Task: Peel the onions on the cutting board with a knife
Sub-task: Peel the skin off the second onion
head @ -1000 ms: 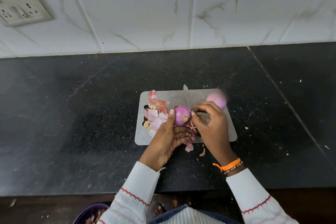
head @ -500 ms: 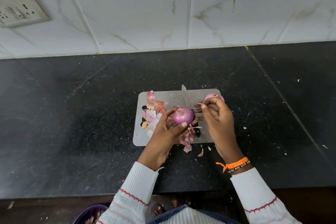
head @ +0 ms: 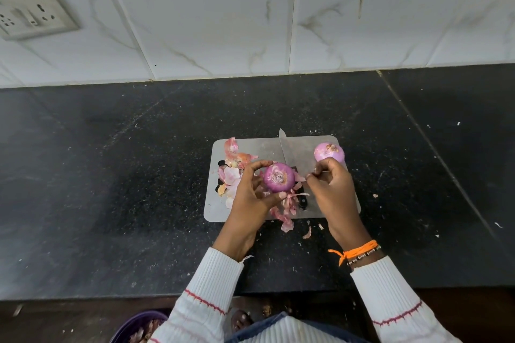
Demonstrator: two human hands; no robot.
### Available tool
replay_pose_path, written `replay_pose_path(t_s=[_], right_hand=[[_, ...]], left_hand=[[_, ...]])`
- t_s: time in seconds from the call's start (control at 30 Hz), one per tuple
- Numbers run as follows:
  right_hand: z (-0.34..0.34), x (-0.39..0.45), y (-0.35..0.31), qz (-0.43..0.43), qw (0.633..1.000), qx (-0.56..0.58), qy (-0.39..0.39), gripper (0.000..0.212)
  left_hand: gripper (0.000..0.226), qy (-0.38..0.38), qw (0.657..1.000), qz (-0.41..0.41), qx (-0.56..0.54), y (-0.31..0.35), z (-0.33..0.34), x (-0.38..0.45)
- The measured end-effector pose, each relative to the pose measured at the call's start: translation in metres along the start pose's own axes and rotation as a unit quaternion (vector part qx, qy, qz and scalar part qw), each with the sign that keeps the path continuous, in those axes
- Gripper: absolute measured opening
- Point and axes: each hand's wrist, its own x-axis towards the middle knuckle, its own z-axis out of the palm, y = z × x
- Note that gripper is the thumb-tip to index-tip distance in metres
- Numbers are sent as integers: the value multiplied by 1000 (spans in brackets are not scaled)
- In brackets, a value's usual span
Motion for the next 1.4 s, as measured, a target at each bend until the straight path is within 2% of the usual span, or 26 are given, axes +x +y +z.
replay_pose_path(t_s=[0.13,0.23,0.33,0.4,0.5,0.6,0.8,1.0,1.27,1.4], right_hand=[[-2,-2,-2,2,998,27,-63,23],[0,-4,-8,-22,987,88,-131,41],[2,-5,-11,-40,980,116,-159,49],[4,-6,-11,-49,981,114,-147,46],[5,-7,-10,-76,988,98,-94,28],[4,-7,-9,-141,986,57,-75,19],[7,-7,-3,-218,970,-37,-98,31],[6,-6,-3,-230,970,-28,-70,8],[5,-7,-4,-246,967,-24,-70,7],[6,-6,-7,-224,972,-3,-75,7]], left_hand=[[53,-6,1000,-18,-8,-1,1,0],[28,-20,996,-65,-50,2,4,-2],[51,-28,994,-95,-45,2,5,-3],[59,-35,992,-110,-48,4,7,-4],[62,-43,987,-135,-82,6,8,-6],[63,-36,979,-156,-123,7,6,-5],[56,-23,973,-175,-152,9,5,-6],[58,-22,980,-157,-118,6,3,-5],[36,-9,988,-69,-139,7,1,-1],[54,-60,993,-60,-77,5,-2,-3]])
